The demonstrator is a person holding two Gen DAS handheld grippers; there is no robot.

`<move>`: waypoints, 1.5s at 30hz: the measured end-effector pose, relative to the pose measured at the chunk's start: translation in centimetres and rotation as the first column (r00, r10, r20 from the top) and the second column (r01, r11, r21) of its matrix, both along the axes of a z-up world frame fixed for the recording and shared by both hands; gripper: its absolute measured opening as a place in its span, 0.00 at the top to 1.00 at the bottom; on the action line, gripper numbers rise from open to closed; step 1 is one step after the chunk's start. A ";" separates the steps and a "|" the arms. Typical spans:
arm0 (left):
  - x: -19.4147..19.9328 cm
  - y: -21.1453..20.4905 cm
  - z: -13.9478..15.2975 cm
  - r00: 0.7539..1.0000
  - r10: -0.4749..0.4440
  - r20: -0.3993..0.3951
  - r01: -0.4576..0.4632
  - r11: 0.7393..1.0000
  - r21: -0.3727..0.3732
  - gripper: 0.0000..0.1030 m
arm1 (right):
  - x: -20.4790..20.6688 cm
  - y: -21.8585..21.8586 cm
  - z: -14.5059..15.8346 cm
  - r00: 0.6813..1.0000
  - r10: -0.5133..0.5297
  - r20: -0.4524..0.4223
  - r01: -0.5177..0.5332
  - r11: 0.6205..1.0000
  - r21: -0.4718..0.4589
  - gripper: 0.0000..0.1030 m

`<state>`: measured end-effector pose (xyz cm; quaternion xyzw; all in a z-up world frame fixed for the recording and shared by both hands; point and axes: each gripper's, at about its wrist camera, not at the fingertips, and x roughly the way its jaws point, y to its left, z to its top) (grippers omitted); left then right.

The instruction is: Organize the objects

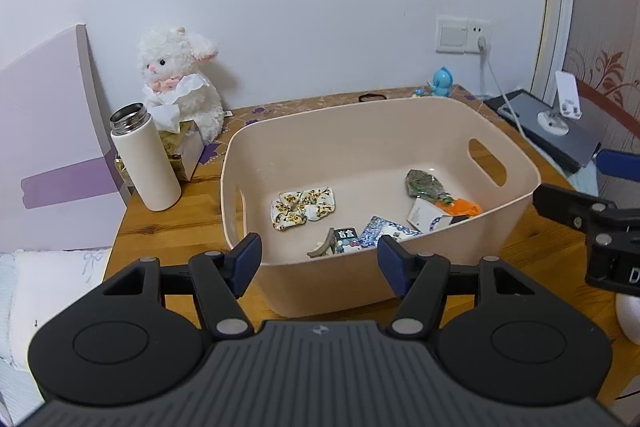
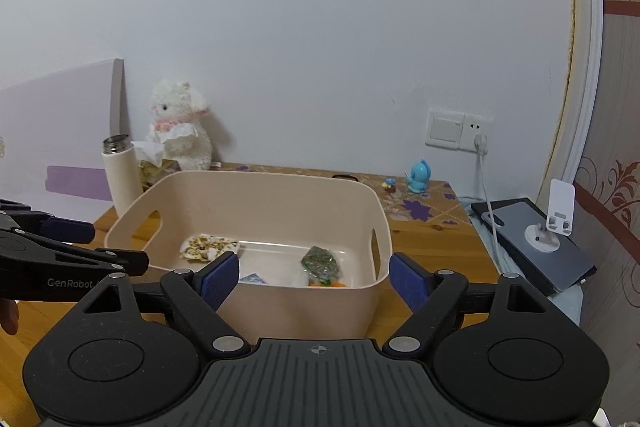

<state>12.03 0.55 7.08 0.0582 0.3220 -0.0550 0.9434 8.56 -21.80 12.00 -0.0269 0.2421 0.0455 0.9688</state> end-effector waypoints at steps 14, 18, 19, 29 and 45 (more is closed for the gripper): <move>-6.3 0.7 1.2 0.998 0.014 0.062 -0.012 0.999 -0.042 0.36 | -5.4 0.0 0.9 0.999 0.021 0.030 -0.022 0.999 0.028 0.16; -8.0 0.9 1.6 0.998 0.009 0.068 -0.005 0.998 -0.056 0.36 | -6.7 -0.1 1.0 0.999 0.025 0.033 -0.026 0.999 0.037 0.16; -8.3 0.9 1.6 0.998 0.006 0.068 -0.002 0.998 -0.057 0.36 | -7.0 -0.2 0.9 0.999 0.027 0.033 -0.029 0.999 0.041 0.15; -11.8 0.6 0.9 0.998 -0.003 0.069 0.006 0.999 -0.047 0.36 | -10.6 -0.4 0.4 0.999 0.031 0.026 -0.033 0.997 0.074 0.14; -17.8 1.1 0.2 0.998 -0.013 0.055 0.016 0.998 -0.054 0.36 | -15.3 -1.4 -0.4 1.000 0.015 0.002 -0.015 0.996 0.089 0.10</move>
